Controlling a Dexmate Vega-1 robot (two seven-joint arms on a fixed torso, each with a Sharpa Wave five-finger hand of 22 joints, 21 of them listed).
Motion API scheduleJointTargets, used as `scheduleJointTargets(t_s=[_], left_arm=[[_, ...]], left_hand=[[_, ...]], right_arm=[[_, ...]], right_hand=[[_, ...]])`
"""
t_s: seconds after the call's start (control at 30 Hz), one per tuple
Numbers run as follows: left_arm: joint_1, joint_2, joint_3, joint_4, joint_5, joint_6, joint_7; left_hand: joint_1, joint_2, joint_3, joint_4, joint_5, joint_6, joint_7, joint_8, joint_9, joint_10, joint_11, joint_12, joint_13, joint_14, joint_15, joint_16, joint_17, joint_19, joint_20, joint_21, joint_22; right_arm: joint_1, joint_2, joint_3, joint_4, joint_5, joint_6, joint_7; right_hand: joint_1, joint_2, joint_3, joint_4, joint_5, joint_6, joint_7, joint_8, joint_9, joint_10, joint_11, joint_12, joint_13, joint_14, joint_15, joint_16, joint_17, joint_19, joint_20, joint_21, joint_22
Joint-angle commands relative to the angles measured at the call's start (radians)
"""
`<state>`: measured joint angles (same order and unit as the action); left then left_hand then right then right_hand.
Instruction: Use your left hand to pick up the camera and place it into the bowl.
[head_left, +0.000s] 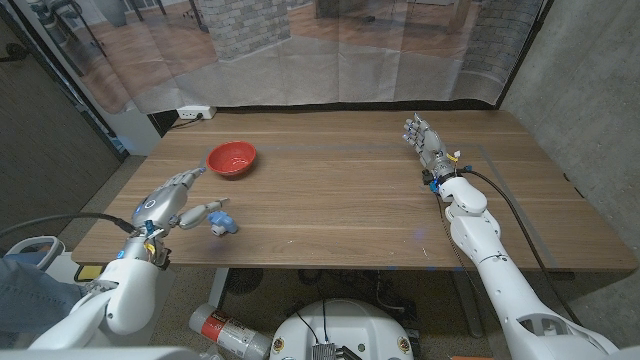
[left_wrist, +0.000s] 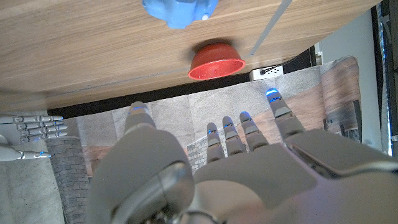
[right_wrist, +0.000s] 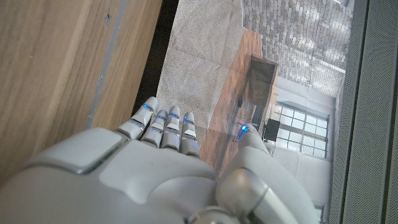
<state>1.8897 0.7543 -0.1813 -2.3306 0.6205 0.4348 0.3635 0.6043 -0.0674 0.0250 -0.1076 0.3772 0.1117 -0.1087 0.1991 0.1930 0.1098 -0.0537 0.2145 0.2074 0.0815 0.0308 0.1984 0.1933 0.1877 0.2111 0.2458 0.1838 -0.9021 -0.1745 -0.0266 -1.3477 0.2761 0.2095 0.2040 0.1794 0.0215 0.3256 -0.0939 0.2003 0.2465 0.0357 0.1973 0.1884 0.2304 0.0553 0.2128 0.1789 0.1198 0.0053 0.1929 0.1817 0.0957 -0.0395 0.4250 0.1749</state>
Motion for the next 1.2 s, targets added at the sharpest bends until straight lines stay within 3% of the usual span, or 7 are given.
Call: scheduleJointTargets(t_s=[0.03,0.57,1.2], left_arm=[[-0.016,0.059,0.046,-0.028,0.016,0.117,-0.035],[-0.050,0.126,0.112,-0.031,-0.003,0.236,-0.037],[-0.096,0.198,0.163,0.009,-0.132,0.224,-0.014]], left_hand=[[0.000,-0.011,-0.010,-0.001,0.004,-0.012,-0.003,-0.002,0.006,-0.014,-0.001,-0.005,0.003,-0.002,0.011,-0.001,0.002,0.005,0.006,0.000,0.005],[-0.004,-0.022,-0.022,0.000,0.007,-0.038,-0.009,-0.007,0.007,-0.040,0.007,-0.010,0.005,-0.011,0.018,-0.003,0.003,0.014,0.006,-0.003,0.005],[-0.004,-0.028,-0.030,0.001,0.010,-0.041,-0.012,-0.004,0.008,-0.038,0.006,-0.005,0.006,-0.005,0.014,0.000,0.003,0.028,0.005,-0.002,0.005]], right_arm=[[0.013,0.004,0.001,0.021,0.002,0.007,0.006],[0.020,0.006,0.002,0.024,-0.004,0.005,0.004],[0.009,0.005,0.002,0.004,-0.007,-0.001,-0.005]], right_hand=[[0.007,0.003,0.004,-0.006,0.003,0.007,-0.002,0.000,0.002,0.004,-0.001,-0.001,0.006,0.013,-0.001,0.000,0.003,0.011,-0.005,-0.004,0.001],[0.008,0.003,0.004,-0.008,0.003,0.009,-0.002,0.000,0.002,0.007,-0.004,0.000,0.006,0.014,-0.001,0.000,0.003,0.013,-0.003,-0.010,0.001],[0.008,0.004,0.003,-0.009,0.003,0.009,-0.003,0.000,0.002,0.007,-0.004,-0.001,0.006,0.015,0.000,0.000,0.003,0.016,-0.003,-0.019,0.002]])
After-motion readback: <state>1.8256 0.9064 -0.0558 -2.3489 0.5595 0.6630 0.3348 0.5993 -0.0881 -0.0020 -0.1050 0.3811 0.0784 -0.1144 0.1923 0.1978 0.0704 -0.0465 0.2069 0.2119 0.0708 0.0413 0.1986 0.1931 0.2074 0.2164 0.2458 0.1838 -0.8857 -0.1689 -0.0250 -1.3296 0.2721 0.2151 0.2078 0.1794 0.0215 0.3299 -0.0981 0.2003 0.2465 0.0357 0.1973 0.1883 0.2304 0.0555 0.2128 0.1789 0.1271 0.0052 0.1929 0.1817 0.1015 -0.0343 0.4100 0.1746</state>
